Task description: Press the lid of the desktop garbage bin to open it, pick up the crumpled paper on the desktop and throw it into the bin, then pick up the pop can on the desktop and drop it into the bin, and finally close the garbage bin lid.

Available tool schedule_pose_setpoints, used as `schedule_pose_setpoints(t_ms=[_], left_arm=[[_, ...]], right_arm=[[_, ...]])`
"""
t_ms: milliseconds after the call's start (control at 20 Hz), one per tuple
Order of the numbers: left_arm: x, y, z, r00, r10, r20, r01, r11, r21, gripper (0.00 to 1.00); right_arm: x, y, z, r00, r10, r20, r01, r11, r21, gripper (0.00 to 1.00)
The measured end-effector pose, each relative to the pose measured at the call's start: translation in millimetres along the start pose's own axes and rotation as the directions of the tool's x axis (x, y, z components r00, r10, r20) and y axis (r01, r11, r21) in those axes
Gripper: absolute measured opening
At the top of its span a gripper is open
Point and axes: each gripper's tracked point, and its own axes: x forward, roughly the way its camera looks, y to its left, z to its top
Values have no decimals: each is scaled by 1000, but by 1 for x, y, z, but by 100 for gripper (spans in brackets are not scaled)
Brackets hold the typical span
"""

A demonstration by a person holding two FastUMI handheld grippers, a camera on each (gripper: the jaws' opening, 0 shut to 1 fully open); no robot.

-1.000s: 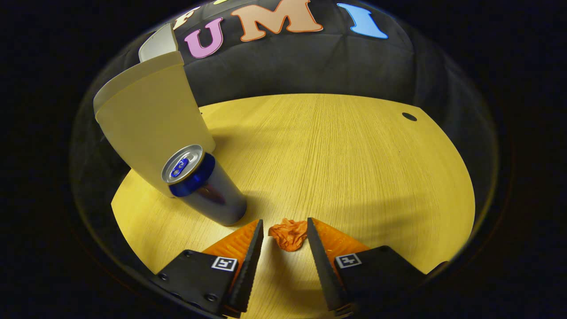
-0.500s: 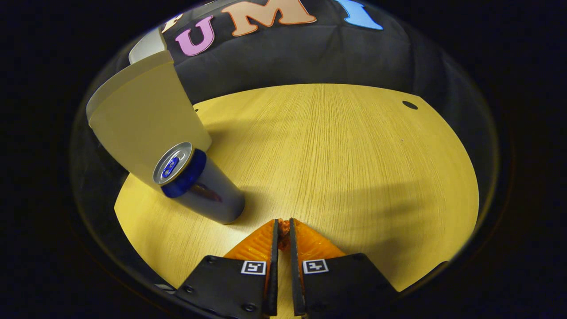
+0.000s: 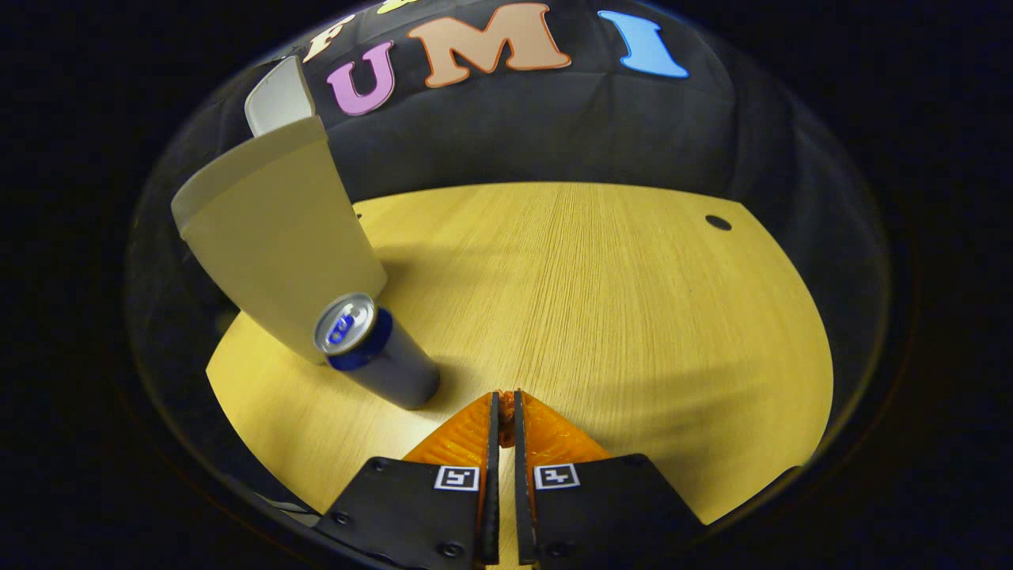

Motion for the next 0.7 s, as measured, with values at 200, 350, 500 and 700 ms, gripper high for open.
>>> schedule_pose_setpoints(t_ms=[200, 350, 500, 700], left_arm=[[0, -3, -5, 1000, -15, -2, 15, 1000, -12, 93], [0, -6, -6, 1000, -31, -4, 31, 999, -28, 93], [-1, -6, -8, 999, -37, -8, 37, 999, -34, 94], [-8, -1, -8, 1000, -27, -12, 26, 999, -37, 94]], right_arm=[[-49, 15, 70, 990, -3, 141, 10, 999, -51, 11], [-82, 67, 130, 961, 131, 245, -115, 990, -80, 11], [-109, 127, 178, 909, 256, 328, -218, 965, -147, 11], [-129, 228, 230, 842, 383, 380, -299, 917, -263, 11]])
